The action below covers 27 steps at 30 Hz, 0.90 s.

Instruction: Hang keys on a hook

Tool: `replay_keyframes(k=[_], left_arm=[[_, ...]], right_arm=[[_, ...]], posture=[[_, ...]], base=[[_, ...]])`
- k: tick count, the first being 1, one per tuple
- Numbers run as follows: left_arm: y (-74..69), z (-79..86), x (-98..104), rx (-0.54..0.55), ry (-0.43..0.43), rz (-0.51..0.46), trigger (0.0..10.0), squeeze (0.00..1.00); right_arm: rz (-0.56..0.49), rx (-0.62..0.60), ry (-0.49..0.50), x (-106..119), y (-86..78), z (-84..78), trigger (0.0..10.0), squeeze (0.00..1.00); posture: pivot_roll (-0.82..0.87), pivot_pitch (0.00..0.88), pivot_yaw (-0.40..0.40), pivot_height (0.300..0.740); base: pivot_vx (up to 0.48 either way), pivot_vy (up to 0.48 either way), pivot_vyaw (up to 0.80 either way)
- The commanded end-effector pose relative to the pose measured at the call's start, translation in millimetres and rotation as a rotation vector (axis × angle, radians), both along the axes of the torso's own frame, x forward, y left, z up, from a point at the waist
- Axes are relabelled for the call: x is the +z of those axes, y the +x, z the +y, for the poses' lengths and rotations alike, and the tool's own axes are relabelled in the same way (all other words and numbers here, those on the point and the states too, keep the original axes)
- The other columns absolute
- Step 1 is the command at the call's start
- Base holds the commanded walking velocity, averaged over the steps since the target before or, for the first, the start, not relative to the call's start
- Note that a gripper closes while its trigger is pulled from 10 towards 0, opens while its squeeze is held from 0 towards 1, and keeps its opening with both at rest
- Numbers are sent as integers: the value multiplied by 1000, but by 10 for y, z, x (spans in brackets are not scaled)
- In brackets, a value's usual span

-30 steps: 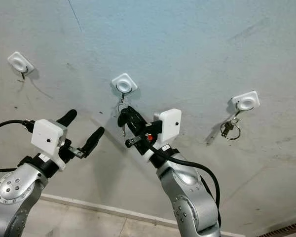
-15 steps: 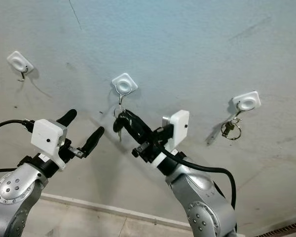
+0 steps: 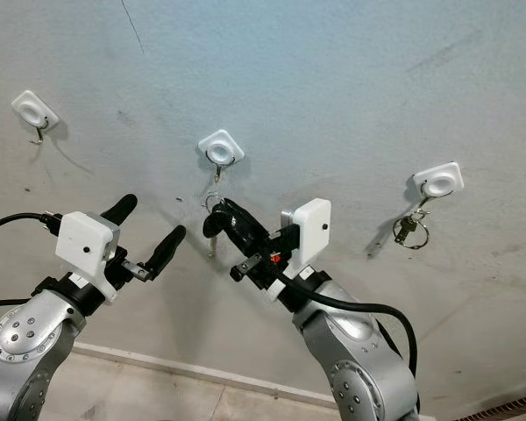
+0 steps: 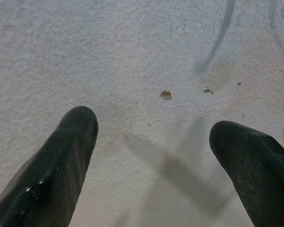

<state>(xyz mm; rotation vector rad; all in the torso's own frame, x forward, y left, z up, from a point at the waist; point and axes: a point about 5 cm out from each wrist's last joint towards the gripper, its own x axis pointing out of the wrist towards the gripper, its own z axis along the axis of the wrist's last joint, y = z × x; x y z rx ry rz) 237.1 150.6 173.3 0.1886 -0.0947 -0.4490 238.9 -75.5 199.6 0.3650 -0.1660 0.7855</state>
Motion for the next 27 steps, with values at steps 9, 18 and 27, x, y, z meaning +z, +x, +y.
replay_keyframes(k=[9,18,27], left_arm=[[-16,-40,19,-21,0,-3,10000,0],[-18,-41,19,-24,0,-2,10000,0],[-15,-42,21,-25,1,-3,10000,0]], right_arm=[[-68,-55,48,183,84,-19,10000,0],[-49,-63,43,145,101,12,10000,0],[-25,-95,16,92,160,68,10000,0]], posture=[[252,66,-69,740],[255,65,-71,740],[256,66,-72,740]], base=[[0,0,0],[0,0,0],[0,0,0]])
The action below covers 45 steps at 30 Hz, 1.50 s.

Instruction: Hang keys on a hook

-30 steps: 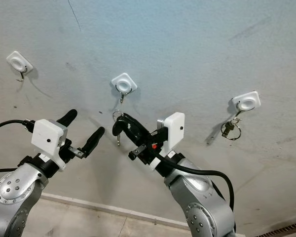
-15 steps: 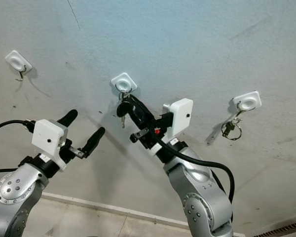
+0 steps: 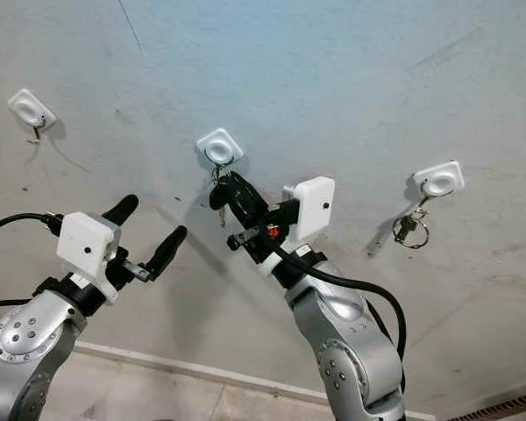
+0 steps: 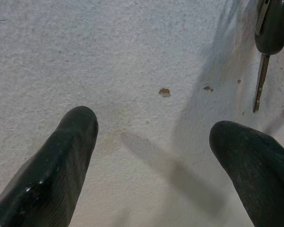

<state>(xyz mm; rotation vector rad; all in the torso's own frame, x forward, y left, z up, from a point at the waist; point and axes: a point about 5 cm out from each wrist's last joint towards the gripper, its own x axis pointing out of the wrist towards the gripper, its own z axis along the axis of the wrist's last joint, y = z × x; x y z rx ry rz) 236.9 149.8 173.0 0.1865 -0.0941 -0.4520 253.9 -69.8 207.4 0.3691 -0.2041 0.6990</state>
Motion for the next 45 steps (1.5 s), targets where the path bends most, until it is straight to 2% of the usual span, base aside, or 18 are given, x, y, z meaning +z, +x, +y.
replay_keyframes(k=[1,15,16,17,30,45], left_arm=[[-15,-34,23,-21,3,-3,10000,0],[-25,-46,10,-26,2,1,10000,0],[-23,-44,12,-26,2,1,10000,0],[-22,-43,12,-25,2,1,10000,0],[-12,-53,26,-29,2,-5,10000,0],[8,-71,60,-36,-9,-14,10000,0]], right_arm=[[1,-10,-13,-8,11,20,10000,0],[51,-22,-72,-170,-9,38,10000,0],[53,-21,-68,-171,-8,39,10000,529],[55,-20,-66,-172,-7,41,10000,1000],[49,-27,-83,-215,-9,31,10000,1000],[52,-49,-201,-407,-20,22,10000,1000]], posture=[[256,66,-72,740],[254,71,-75,740],[253,72,-75,740],[253,72,-75,740],[253,71,-73,740],[253,68,-72,740]], base=[[0,0,0],[0,0,0],[0,0,0],[0,0,0],[0,0,0],[0,0,0]])
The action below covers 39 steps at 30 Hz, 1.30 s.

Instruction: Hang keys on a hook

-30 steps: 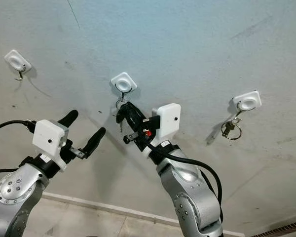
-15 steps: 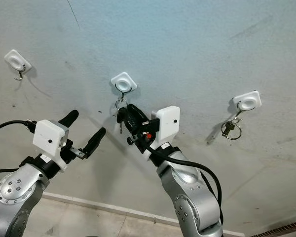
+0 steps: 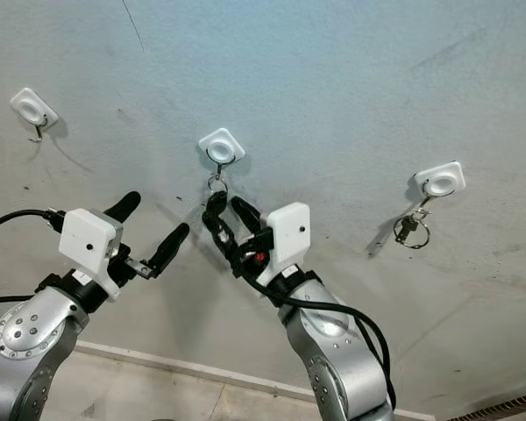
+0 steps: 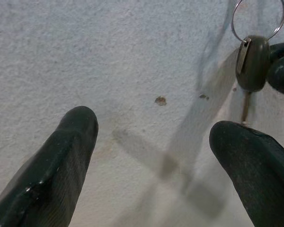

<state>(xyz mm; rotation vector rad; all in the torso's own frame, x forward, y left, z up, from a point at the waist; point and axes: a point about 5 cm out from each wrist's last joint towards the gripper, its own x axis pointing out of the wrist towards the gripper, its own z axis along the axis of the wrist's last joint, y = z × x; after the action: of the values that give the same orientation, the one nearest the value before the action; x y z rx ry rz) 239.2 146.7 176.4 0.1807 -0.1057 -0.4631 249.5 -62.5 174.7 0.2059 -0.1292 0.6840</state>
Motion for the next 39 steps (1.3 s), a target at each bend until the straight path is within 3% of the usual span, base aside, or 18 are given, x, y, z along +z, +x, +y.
replay_keyframes(k=[1,15,24,33,35,39], left_arm=[[-14,-46,26,-26,-5,-4,10000,0],[-14,-128,-87,-55,3,25,10000,0],[-100,81,-273,50,47,68,10000,0],[-165,290,-376,167,119,76,10000,0],[-208,336,-446,193,135,93,10000,0],[-227,364,-477,207,140,104,10000,0]], right_arm=[[31,-32,-37,-95,26,-53,10000,1000],[62,-105,-130,-256,41,-144,10000,1000],[33,-162,-148,-269,-74,-326,10000,1000],[19,-212,-148,-232,-272,-506,10000,1000],[51,-238,-157,-273,-415,-583,10000,1000],[95,-258,-161,-333,-537,-636,10000,1000]], posture=[[252,67,-72,740],[237,57,-84,740],[236,50,-99,740],[226,45,-99,740],[215,43,-98,740],[211,42,-98,740]], base=[[0,0,0],[0,0,0],[0,0,0],[0,0,0],[0,0,0],[0,0,0]])
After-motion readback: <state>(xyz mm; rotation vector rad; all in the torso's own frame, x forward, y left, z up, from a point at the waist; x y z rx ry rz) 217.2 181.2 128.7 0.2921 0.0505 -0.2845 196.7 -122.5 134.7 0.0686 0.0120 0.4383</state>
